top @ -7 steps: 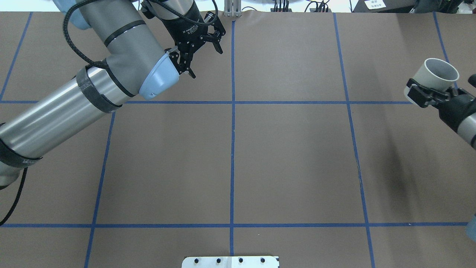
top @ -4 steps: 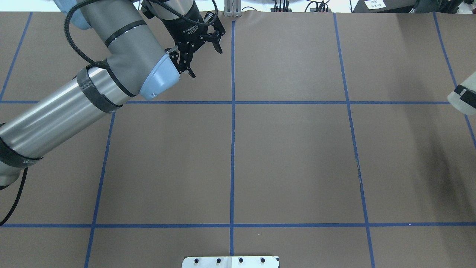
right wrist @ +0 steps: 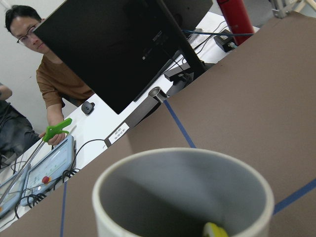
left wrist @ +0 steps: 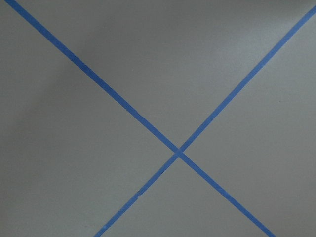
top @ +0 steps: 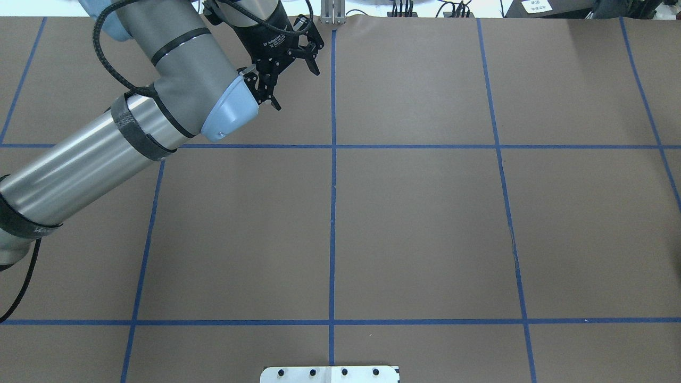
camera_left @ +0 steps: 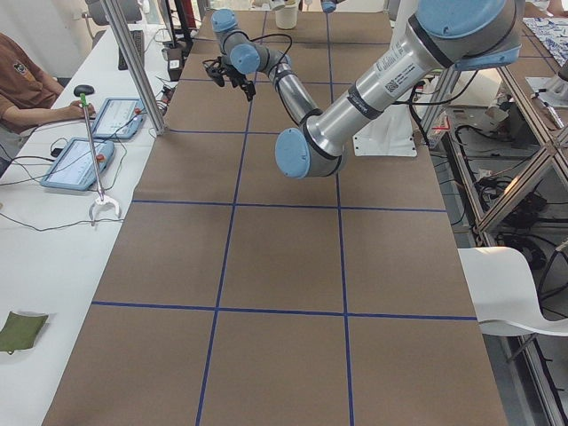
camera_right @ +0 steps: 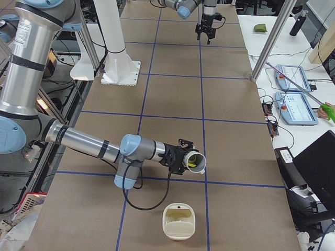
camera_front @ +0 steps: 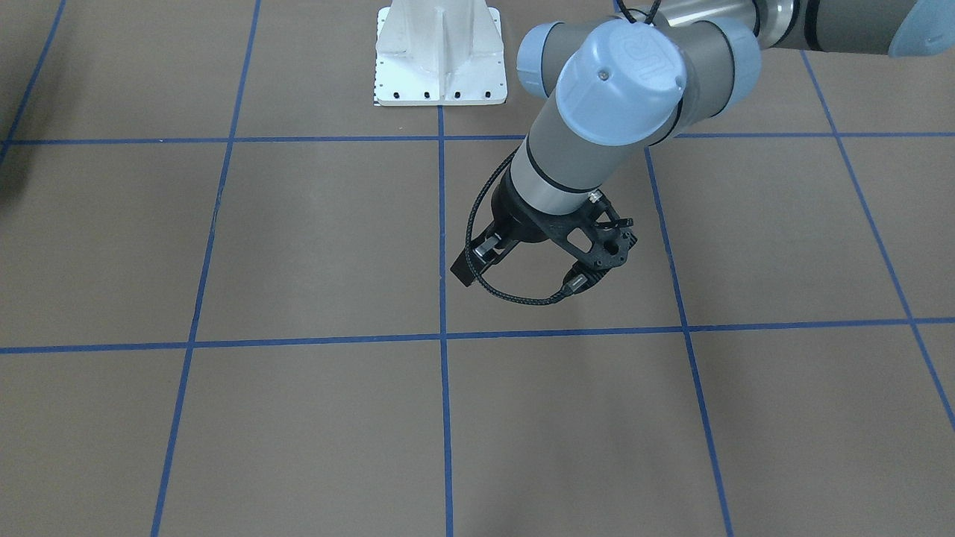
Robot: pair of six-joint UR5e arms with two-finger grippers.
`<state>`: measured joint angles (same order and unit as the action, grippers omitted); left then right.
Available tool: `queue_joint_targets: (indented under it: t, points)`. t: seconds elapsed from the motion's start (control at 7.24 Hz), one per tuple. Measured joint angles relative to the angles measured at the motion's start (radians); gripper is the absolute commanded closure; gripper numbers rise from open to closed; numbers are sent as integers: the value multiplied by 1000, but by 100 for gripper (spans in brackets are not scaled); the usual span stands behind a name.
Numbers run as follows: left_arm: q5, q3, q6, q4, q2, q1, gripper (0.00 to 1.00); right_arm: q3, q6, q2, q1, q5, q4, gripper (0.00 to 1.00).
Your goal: Left arm hands cup to right arm to dump lemon
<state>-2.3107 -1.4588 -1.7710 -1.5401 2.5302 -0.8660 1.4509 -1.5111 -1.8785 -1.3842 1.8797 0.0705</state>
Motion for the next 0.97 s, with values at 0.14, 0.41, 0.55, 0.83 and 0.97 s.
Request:
queue_joint_targets:
  t: [0.14,0.41,0.55,0.83,0.97]
  points:
    - [0,0,0,0,1,-1,0,-28,-92,1,-36,41,30,98]
    - [1,0,0,0,1,-4,0,-111,-226,3,-74,89,111,98]
    - [2,0,1,0,1,-6,0,-139,-260,5,-82,98,132,98]
    - [2,-1,1,0,2,-12,0,-183,-300,15,-115,156,142,98]
    - [2,-1,2,0,2,-15,0,-206,-348,29,-140,200,143,98]
